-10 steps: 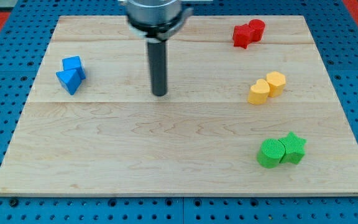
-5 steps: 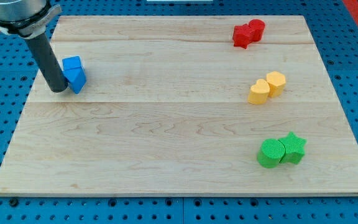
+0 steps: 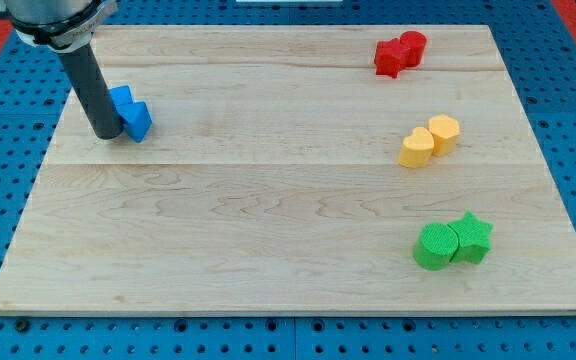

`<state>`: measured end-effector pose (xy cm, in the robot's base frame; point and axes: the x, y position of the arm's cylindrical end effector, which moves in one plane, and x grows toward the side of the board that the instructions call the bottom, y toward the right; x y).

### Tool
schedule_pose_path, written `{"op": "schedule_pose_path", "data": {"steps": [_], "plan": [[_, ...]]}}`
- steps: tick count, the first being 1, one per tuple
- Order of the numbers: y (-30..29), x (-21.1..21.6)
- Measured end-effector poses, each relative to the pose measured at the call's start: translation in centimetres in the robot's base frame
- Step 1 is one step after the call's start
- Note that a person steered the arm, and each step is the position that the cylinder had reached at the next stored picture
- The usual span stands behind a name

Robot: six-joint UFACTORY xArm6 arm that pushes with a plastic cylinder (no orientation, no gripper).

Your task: Slightly push the blue blocks to up

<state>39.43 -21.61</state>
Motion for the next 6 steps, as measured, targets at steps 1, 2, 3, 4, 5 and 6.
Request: {"op": "schedule_pose_path", "data": {"steps": [1, 2, 3, 4, 5, 6], "plan": [[0.0, -0.4], [0.0, -0.8], [0.0, -1.3], [0.0, -0.6], [0.0, -0.2], [0.5, 0.8]]}}
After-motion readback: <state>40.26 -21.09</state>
